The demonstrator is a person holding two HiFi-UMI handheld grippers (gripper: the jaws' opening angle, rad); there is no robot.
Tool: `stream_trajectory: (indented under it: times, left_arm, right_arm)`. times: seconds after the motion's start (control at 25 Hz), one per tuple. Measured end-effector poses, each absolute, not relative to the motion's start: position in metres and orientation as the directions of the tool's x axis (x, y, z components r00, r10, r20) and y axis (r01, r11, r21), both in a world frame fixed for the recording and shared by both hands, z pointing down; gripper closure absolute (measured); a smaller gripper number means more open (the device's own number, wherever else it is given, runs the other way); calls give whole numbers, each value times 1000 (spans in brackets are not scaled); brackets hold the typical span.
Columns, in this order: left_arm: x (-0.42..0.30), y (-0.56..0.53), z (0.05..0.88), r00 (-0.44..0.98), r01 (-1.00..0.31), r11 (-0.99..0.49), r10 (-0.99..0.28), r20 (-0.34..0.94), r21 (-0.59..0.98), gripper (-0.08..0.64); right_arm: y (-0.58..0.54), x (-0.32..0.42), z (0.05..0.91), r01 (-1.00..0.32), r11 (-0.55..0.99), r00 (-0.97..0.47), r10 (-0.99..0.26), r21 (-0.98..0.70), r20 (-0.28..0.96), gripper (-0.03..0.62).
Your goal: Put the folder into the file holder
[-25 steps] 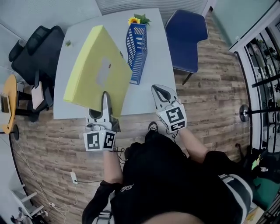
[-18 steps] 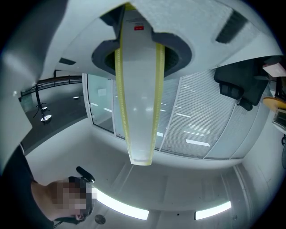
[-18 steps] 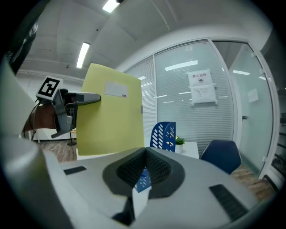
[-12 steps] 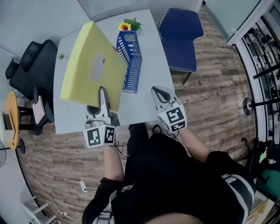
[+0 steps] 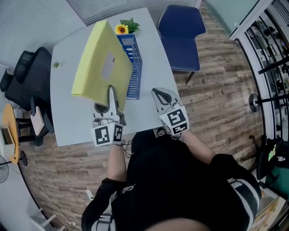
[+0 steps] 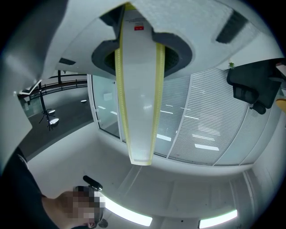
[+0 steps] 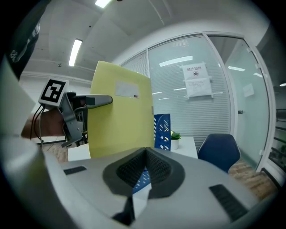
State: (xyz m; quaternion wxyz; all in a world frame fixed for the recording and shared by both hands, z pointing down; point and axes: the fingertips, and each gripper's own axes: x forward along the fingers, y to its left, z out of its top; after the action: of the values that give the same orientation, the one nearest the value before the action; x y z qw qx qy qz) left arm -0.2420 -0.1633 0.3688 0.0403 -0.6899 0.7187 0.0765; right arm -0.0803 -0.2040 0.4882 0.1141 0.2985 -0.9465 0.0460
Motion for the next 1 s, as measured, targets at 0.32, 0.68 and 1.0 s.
stream_trajectory:
  times: [0.32,0.68,1.0]
  left_arm:
    - [-247,-198,405,-16,-998,9,-994,-106,68,405]
    - [-252,-217,415,-68,-995,58,-990,-121,82,403]
    - [-252,-228,421,-80,-993,63,-982,-168,102,402]
  right_arm:
    - [-223,-79,495,-625,780,-763,-599,-39,241,588]
    - [-230,-68,503,-666,745,-727,-632,-49,269,588]
    - [-234,-53,512,-690,722,-701,-648,-53,297,588]
